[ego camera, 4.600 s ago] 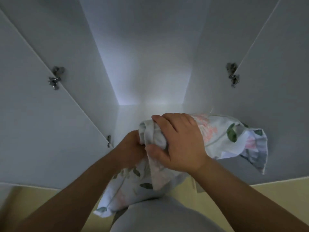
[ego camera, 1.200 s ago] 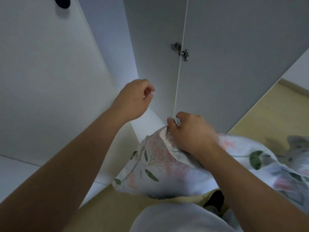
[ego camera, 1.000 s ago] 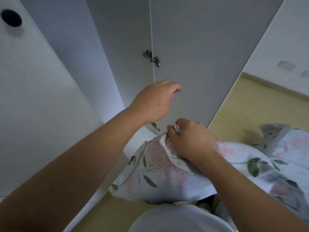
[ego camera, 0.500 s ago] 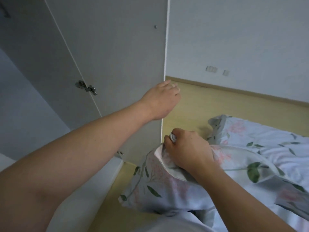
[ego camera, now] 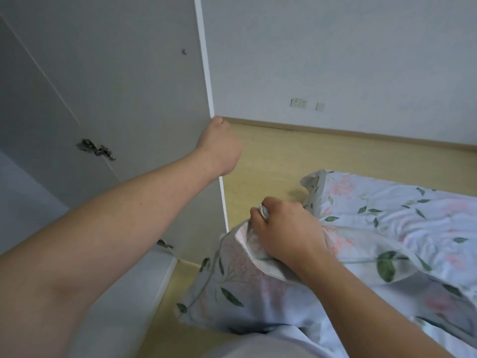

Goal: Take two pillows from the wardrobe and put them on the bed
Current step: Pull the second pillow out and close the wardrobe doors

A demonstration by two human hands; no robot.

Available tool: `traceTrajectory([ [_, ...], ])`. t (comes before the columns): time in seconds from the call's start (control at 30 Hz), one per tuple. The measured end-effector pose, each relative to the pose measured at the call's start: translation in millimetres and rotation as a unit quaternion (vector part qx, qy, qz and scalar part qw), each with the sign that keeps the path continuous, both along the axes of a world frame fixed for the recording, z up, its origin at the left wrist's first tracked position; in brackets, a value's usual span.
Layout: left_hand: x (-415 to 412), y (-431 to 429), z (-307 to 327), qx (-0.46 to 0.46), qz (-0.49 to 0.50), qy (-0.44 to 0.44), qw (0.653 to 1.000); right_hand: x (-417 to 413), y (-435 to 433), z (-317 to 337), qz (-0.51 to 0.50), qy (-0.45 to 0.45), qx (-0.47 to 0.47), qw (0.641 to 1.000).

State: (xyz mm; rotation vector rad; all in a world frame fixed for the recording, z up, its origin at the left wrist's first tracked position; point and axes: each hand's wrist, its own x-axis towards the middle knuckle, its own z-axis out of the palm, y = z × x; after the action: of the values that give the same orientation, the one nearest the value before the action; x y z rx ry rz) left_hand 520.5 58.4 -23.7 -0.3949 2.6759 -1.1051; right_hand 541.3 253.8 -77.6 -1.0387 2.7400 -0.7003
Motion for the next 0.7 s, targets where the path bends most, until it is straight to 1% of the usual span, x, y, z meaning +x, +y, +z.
traceTrajectory([
  [0.1, 10, 6, 4, 0.067, 0.038, 0.018, 0.997, 4, -2, -3, 0.004, -0.001, 0.006, 1.0],
  [0.17, 23, 5, 9, 0.106, 0.08, -0.003, 0.991, 9, -6, -4, 0.015, -0.007, 0.008, 1.0],
  [0.27, 53, -3, 7, 0.135, 0.157, -0.042, 0.978, 20, -15, -5, 0.046, -0.002, 0.011, 0.999],
  [0.33, 80, -11, -4, 0.143, 0.22, -0.068, 0.963, 29, -21, -6, 0.069, -0.001, 0.012, 0.998],
  [0.43, 125, -28, -25, 0.122, 0.284, -0.108, 0.945, 45, -33, -7, 0.101, 0.003, 0.019, 0.995],
  [0.5, 156, -42, -35, 0.119, 0.309, -0.105, 0.938, 58, -44, -6, 0.124, 0.004, 0.024, 0.992],
  [0.57, 193, -59, -45, 0.086, 0.323, -0.115, 0.935, 75, -58, -6, 0.153, 0.002, 0.027, 0.988],
  [0.7, 257, -93, -60, 0.01, 0.277, -0.111, 0.954, 95, -81, -4, 0.178, -0.008, 0.021, 0.984],
])
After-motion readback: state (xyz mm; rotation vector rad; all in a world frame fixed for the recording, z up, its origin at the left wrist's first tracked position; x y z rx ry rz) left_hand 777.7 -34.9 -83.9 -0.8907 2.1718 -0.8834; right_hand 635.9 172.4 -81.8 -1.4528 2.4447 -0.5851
